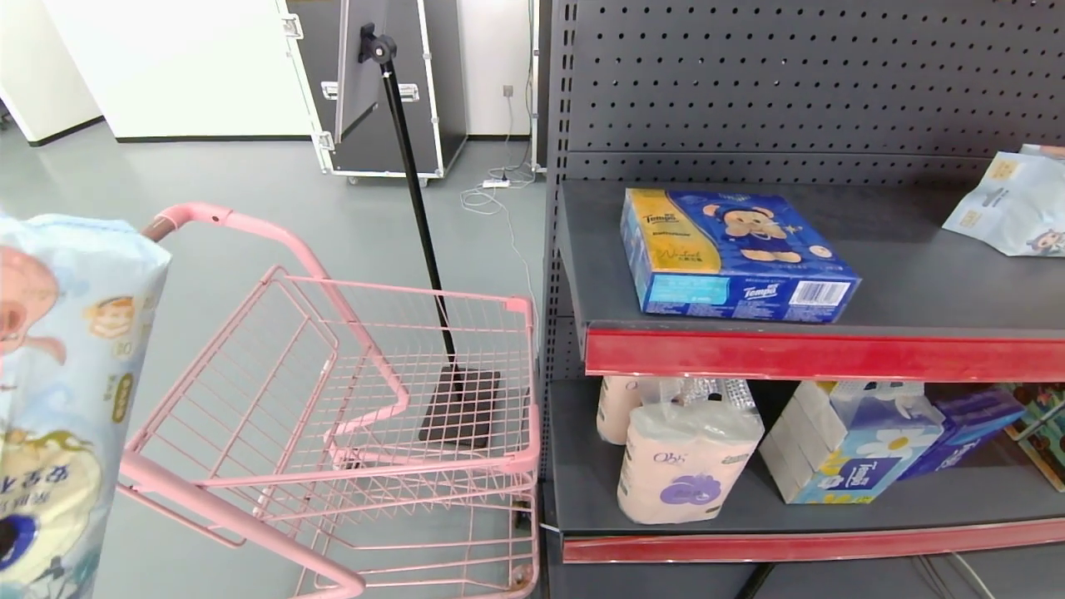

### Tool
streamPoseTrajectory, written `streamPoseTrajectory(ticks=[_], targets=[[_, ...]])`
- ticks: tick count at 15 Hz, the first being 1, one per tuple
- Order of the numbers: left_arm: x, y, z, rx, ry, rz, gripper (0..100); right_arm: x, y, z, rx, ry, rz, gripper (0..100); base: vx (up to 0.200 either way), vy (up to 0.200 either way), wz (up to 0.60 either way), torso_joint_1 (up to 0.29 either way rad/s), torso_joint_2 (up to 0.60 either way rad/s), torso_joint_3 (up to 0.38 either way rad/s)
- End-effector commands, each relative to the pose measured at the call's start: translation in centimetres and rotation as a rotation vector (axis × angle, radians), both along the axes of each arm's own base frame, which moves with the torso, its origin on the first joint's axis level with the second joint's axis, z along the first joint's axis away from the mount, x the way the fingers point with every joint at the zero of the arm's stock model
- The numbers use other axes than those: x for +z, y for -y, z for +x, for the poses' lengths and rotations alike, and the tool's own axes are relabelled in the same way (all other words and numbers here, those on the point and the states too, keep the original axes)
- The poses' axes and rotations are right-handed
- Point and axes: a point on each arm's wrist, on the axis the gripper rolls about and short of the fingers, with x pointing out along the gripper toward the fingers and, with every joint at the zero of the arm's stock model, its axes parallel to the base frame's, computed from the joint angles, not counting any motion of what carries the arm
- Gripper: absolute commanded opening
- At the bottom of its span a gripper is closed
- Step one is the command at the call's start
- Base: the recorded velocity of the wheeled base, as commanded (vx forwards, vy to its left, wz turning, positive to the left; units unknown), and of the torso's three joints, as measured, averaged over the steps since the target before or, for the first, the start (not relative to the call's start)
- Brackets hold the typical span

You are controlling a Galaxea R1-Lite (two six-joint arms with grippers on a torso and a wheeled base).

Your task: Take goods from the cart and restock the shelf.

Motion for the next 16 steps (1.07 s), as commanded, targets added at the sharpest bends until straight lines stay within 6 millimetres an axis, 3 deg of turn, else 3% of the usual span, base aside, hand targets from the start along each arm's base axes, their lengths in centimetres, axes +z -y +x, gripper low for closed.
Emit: streamPoseTrajectory(ticks=[1,9,16], targets=[[-2.07,-0.17,-2.48,0.021,0.067,-0.034,0,0.00,0.00,0.01,0.000,-0.001,0.000,100,0.000,0.000,0.00,0.154,-0.48,-0.325],[-1.86,-0.23,-2.01,0.050,0.065,-0.032,0,0.00,0.00,0.01,0.000,-0.001,0.000,100,0.000,0.000,0.00,0.207,-0.57,-0.365],[-1.54,-0.23,-1.87,0.051,0.072,-0.022,0,0.00,0.00,0.01,0.000,-0.001,0.000,100,0.000,0.000,0.00,0.164,-0.41,-0.245]])
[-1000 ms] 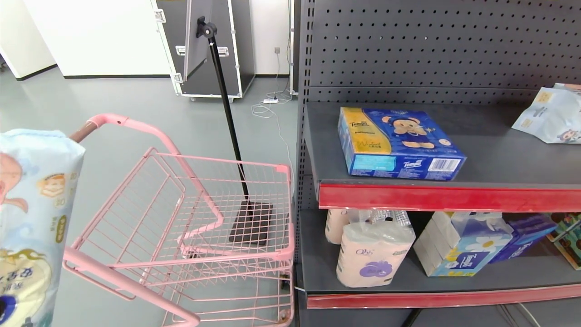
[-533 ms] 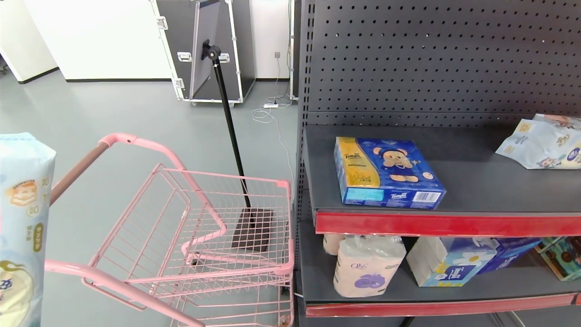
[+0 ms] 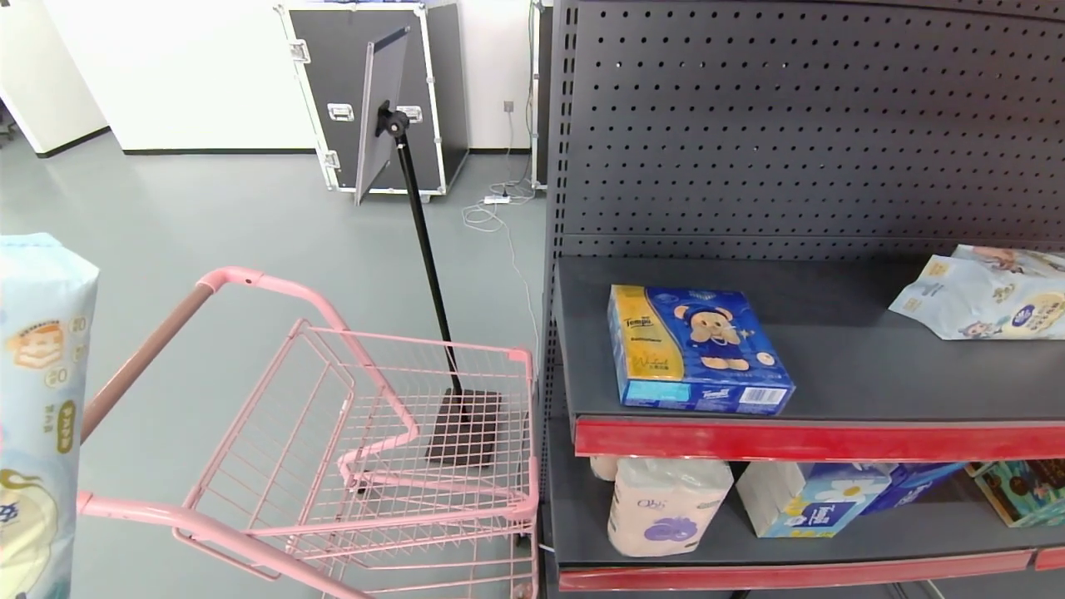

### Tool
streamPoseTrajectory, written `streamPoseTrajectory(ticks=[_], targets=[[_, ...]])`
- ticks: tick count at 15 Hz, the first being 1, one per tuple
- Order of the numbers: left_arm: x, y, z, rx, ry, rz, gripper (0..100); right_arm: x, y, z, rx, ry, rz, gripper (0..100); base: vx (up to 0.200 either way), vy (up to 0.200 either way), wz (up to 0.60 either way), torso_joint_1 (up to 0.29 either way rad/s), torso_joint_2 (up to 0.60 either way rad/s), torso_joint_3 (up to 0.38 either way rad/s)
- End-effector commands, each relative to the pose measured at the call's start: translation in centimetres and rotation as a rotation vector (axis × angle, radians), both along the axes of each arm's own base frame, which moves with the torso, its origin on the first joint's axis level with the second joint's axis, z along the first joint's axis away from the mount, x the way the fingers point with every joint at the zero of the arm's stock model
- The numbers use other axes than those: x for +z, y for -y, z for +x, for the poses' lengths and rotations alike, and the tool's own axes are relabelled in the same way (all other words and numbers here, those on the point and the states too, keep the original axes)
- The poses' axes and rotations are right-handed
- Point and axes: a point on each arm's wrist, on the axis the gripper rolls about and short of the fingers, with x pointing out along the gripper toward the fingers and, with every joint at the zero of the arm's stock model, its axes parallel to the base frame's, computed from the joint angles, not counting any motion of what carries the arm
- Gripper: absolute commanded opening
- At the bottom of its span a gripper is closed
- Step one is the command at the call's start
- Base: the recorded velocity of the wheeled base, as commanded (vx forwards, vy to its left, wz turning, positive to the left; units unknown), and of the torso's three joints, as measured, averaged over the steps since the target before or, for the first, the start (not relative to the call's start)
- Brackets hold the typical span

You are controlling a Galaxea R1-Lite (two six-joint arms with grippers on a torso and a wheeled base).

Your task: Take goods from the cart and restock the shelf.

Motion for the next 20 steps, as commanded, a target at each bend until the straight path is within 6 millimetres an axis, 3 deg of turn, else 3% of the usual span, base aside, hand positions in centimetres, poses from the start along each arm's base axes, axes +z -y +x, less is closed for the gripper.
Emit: streamPoseTrajectory(ticks=[1,4,20], targets=[[0.04,0.01,0.17,-0.001,-0.010,0.001,0,0.00,0.00,0.01,0.000,-0.001,0.000,100,0.000,0.000,0.00,0.159,-0.38,-0.227],[0.05,0.02,0.23,-0.002,-0.011,0.001,0,0.04,0.00,0.00,0.000,0.001,0.000,100,0.000,0.000,0.00,0.136,-0.33,-0.194],[0.05,0.02,0.17,-0.009,0.003,0.043,0,0.00,-0.01,0.01,0.003,-0.001,-0.003,100,0.000,-0.200,0.00,0.008,-0.01,-0.004]])
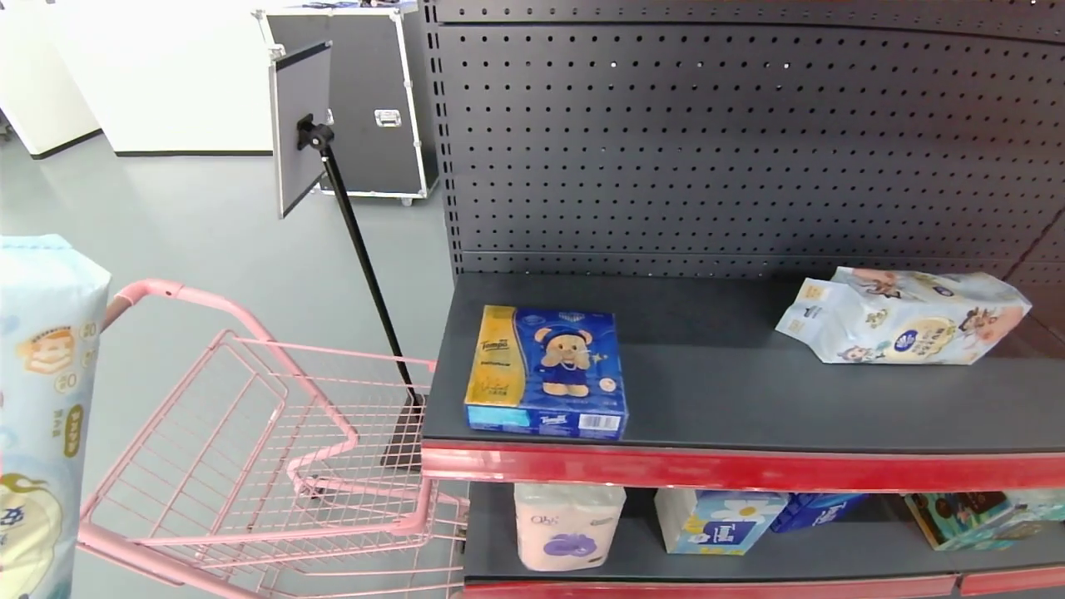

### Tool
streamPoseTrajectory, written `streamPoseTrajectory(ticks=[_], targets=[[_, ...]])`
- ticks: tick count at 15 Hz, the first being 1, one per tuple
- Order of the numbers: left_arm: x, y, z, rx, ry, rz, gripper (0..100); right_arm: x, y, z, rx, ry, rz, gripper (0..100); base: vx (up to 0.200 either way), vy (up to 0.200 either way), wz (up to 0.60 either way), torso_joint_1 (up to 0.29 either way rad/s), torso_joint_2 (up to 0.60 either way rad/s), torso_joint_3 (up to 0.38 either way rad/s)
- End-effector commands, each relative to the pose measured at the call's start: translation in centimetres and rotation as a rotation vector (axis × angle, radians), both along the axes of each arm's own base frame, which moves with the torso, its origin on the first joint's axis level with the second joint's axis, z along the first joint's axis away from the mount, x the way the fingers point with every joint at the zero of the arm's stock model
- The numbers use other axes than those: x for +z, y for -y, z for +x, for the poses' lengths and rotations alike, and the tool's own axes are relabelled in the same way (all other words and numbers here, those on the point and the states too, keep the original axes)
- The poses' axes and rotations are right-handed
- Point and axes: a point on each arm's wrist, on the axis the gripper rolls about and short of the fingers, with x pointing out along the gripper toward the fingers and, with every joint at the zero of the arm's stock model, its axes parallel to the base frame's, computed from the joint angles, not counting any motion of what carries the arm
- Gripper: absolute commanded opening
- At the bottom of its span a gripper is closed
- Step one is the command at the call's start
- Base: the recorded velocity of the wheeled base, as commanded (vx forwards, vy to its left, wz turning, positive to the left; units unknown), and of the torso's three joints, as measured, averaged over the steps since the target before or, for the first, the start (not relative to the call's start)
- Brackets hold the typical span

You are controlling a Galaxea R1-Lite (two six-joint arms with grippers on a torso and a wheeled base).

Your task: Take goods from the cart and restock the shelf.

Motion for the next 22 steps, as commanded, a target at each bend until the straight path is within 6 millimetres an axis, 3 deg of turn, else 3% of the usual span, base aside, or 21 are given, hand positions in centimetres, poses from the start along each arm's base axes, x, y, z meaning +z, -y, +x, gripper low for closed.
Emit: streamPoseTrajectory(ticks=[1,22], targets=[[0.01,0.00,0.06,-0.002,-0.001,0.007,0,0.00,0.00,0.01,0.001,-0.001,-0.001,100,0.000,-0.200,0.00,0.002,0.00,-0.002],[0.10,0.03,0.46,-0.003,0.010,0.008,0,0.00,-0.01,0.01,0.007,-0.001,-0.001,100,0.000,-0.200,0.00,0.003,0.00,0.001]])
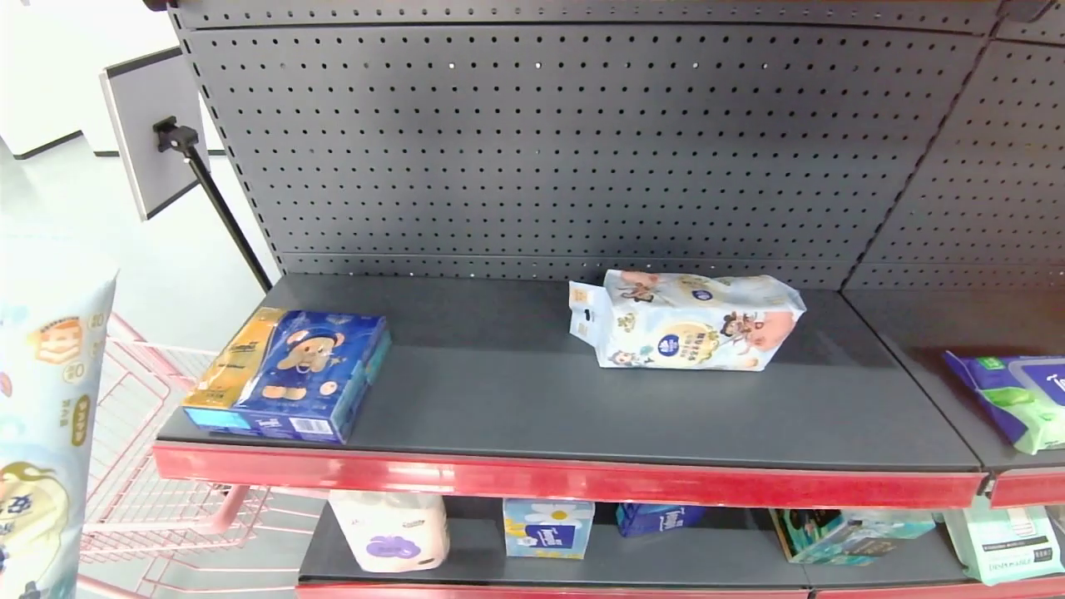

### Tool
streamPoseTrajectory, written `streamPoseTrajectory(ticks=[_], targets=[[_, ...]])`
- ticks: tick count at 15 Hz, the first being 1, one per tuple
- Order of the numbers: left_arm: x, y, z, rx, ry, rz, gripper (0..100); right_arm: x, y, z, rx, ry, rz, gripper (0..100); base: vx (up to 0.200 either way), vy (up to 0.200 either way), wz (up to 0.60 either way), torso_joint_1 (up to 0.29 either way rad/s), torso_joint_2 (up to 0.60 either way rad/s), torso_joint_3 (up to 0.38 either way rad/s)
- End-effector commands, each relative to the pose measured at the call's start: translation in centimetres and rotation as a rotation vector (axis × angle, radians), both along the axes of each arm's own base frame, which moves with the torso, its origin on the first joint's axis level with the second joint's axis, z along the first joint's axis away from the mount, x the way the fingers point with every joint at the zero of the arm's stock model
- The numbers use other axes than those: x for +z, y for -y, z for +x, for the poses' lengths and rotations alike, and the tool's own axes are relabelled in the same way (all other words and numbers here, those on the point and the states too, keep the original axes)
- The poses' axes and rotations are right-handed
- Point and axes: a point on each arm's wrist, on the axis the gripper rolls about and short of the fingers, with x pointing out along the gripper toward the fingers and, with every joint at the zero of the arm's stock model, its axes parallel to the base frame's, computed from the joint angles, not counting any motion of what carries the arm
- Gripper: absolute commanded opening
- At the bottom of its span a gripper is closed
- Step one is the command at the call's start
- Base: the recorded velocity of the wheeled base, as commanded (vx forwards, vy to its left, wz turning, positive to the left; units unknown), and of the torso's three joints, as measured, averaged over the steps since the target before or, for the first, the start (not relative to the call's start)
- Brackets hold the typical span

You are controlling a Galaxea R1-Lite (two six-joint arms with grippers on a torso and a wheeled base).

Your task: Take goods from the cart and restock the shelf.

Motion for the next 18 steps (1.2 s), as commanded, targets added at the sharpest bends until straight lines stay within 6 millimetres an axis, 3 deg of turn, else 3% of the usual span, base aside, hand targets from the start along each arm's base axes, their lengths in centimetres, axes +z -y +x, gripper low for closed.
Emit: streamPoseTrajectory(ticks=[1,8,16,18], targets=[[-0.01,0.00,0.06,0.000,-0.003,0.000,0,0.00,0.00,0.01,0.000,-0.001,0.000,100,0.000,-0.200,0.00,0.002,0.01,-0.002],[-0.17,0.02,0.26,-0.002,-0.017,0.002,0,0.00,0.00,0.01,0.000,-0.001,0.001,100,0.000,-0.200,0.00,0.003,0.00,0.003],[-0.33,0.06,0.30,-0.019,-0.022,0.003,0,0.00,0.00,0.01,0.002,-0.001,0.001,100,0.000,0.000,0.00,0.000,0.00,0.000],[-0.33,0.06,0.30,-0.019,-0.022,0.003,0,0.00,0.00,0.01,0.002,-0.001,0.001,100,0.200,0.000,0.00,0.000,0.00,0.007]])
